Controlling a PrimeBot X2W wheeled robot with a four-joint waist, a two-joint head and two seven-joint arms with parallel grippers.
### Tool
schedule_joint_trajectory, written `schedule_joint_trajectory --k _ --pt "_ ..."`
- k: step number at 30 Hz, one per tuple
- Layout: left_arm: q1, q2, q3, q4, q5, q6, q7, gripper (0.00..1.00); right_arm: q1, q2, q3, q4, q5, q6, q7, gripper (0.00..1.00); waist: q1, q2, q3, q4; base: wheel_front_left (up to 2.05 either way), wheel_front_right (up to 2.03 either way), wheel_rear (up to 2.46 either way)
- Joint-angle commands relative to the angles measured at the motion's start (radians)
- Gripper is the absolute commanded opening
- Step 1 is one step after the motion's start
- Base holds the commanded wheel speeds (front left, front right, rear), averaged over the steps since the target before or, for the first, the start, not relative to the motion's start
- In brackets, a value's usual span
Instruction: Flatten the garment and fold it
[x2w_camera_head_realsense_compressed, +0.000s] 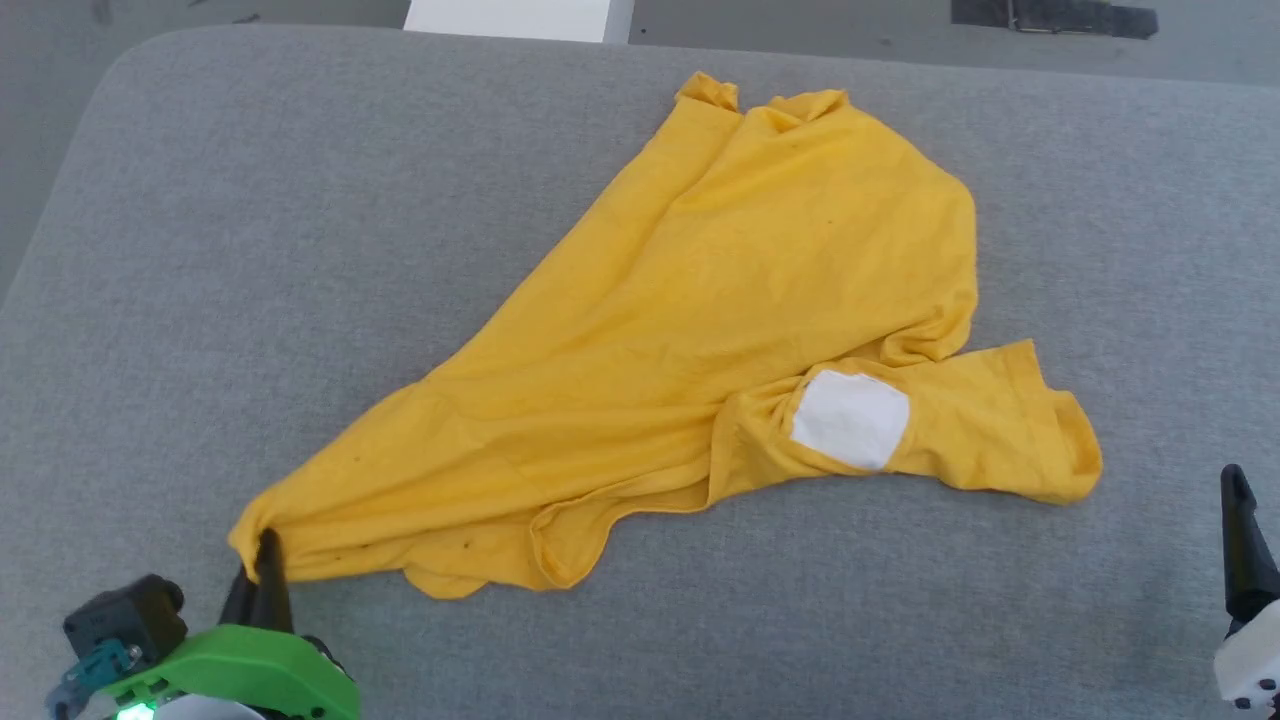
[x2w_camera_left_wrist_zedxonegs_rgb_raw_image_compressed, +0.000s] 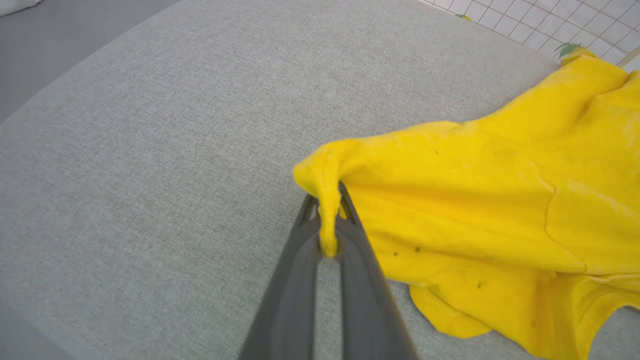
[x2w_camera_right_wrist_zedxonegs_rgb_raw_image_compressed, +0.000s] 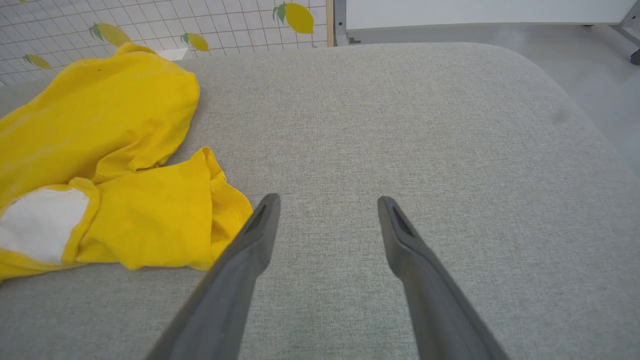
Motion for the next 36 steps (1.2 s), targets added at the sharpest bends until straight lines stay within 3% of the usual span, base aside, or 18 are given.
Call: schedule_joint_trajectory --k 1,8,18,26,27,28,29,33,36 --pt "0.013 -0.007 -0.004 -0.019 -0.014 0.004 -0.001 0.0 0.004 0.0 0.004 0.002 -0.003 -0.001 0.006 1.0 0.0 0.0 0.008 0.011 0.0 0.0 0.0" --pt "-0.024 -0.008 -0.046 -0.054 0.0 -0.004 0.017 0.0 -0.063 -0.004 0.103 -0.006 -0.058 -0.001 0.074 1.0 0.0 0.0 0.036 0.026 0.0 0.0 0.0" --pt "-0.087 -0.022 -0.098 -0.035 0.012 -0.017 0.029 0.0 -0.239 -0.142 0.213 0.133 -0.041 -0.001 0.218 1.0 0.0 0.0 0.096 0.046 0.0 0.0 0.0" --pt "-0.114 -0.026 -0.123 -0.012 0.015 -0.031 0.029 0.0 -0.285 -0.202 0.267 0.242 0.018 -0.001 0.278 1.0 0.0 0.0 0.117 0.081 0.0 0.0 0.0" --pt "-0.115 -0.025 -0.124 -0.011 0.015 -0.032 0.028 0.0 -0.283 -0.205 0.277 0.252 0.026 -0.001 0.293 0.94 0.0 0.0 0.116 0.083 0.0 0.0 0.0" --pt "-0.116 -0.026 -0.126 -0.008 0.015 -0.032 0.029 0.0 -0.279 -0.203 0.282 0.266 0.04 -0.001 0.314 0.43 0.0 0.0 0.115 0.086 0.0 0.0 0.0" --pt "-0.117 -0.026 -0.127 -0.006 0.015 -0.032 0.029 0.0 -0.276 -0.201 0.286 0.276 0.049 -0.001 0.332 0.0 0.0 0.0 0.113 0.087 0.0 0.0 0.0" --pt "-0.118 -0.021 -0.132 0.0 0.019 -0.032 0.032 0.0 -0.263 -0.198 0.294 0.287 0.07 -0.001 0.364 0.0 0.0 0.0 0.093 0.088 0.0 0.0 0.0" --pt "-0.127 -0.016 -0.136 -0.001 0.023 -0.035 0.032 0.0 -0.271 -0.154 0.248 0.277 0.08 -0.001 0.324 0.0 0.0 0.0 0.065 0.079 0.0 0.0 0.0"
